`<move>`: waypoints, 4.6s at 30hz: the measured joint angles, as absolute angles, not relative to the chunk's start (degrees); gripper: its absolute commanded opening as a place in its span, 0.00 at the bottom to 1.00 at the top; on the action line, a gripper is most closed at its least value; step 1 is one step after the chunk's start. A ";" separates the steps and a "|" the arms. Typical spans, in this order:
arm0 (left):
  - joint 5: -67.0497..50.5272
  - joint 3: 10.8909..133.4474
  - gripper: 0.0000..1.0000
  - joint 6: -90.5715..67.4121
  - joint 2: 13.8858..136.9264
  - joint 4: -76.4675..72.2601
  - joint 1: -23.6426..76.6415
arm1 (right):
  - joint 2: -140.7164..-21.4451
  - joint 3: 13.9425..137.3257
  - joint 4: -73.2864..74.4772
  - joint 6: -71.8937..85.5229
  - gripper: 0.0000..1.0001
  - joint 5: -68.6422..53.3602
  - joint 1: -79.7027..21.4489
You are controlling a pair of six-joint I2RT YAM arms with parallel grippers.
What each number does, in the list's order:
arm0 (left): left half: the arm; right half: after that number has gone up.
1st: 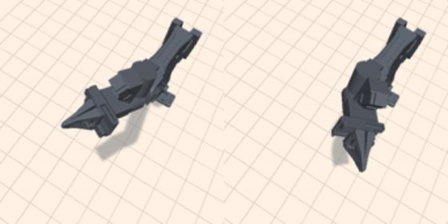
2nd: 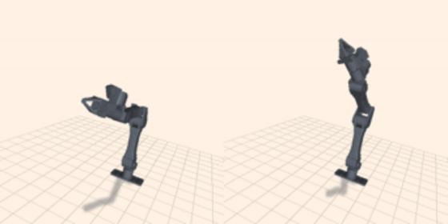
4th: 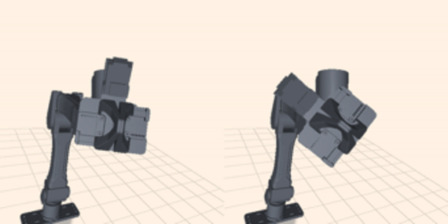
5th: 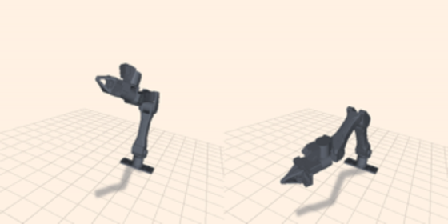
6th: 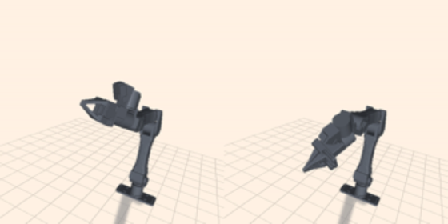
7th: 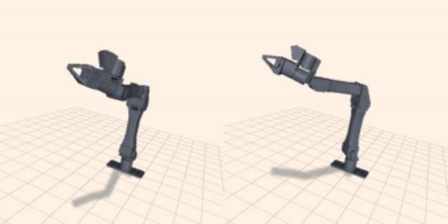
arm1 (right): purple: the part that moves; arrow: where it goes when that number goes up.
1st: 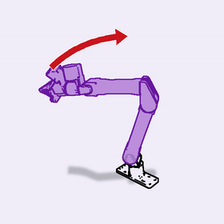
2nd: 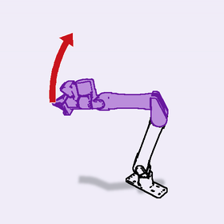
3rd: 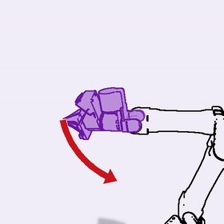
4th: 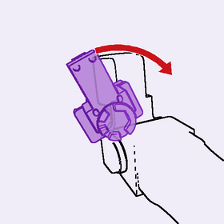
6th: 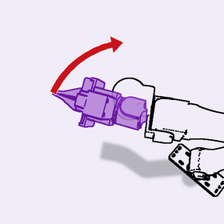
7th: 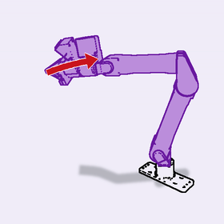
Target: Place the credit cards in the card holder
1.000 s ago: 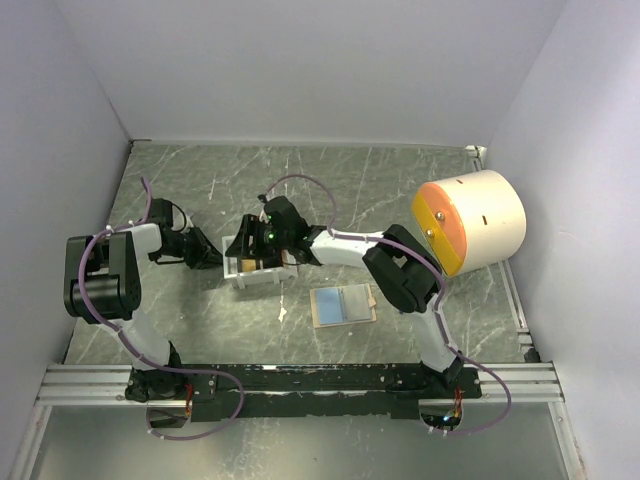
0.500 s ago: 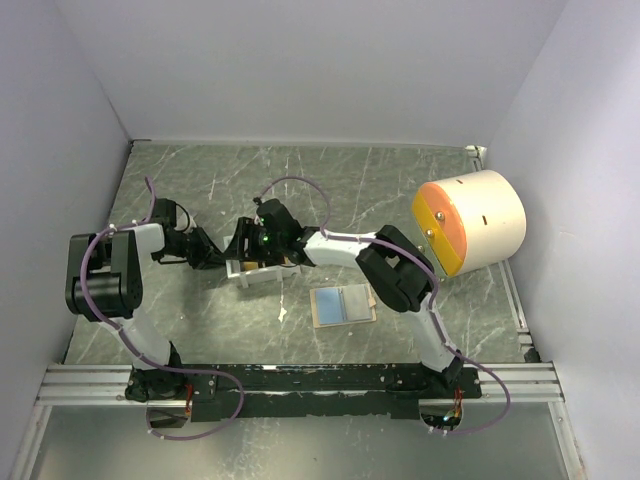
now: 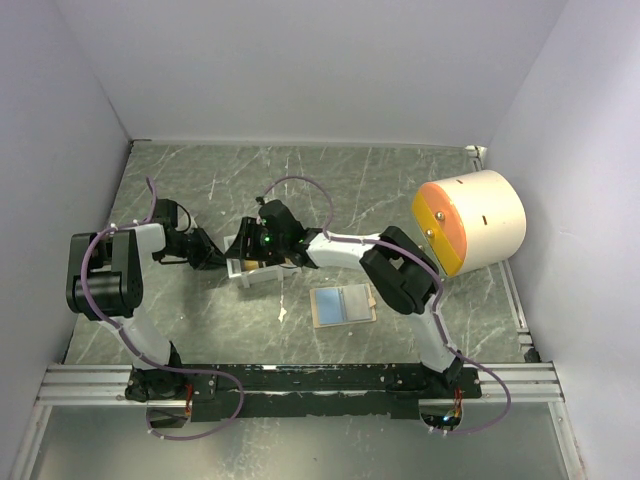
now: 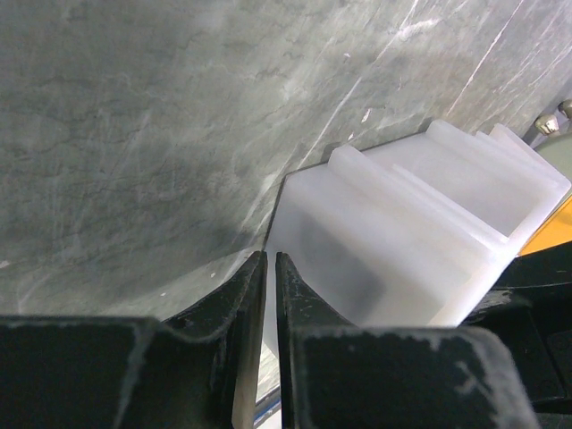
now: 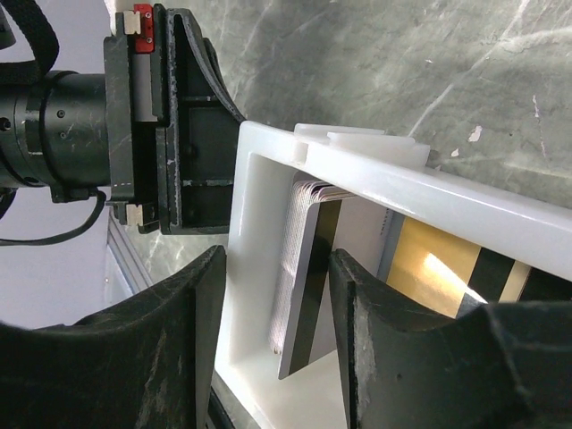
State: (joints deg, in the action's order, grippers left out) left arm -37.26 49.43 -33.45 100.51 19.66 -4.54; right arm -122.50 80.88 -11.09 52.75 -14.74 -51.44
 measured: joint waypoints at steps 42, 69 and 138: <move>-35.53 51.66 0.20 -33.34 100.53 21.15 -4.40 | -119.57 80.44 -4.69 48.60 0.00 -6.42 -51.48; -34.22 58.61 0.45 -27.77 82.54 29.47 -4.23 | -98.54 68.97 -5.48 47.48 0.00 -6.20 -50.19; -39.00 36.80 0.07 -56.60 82.35 -8.34 34.20 | -70.39 31.92 18.24 41.19 0.44 4.45 -35.62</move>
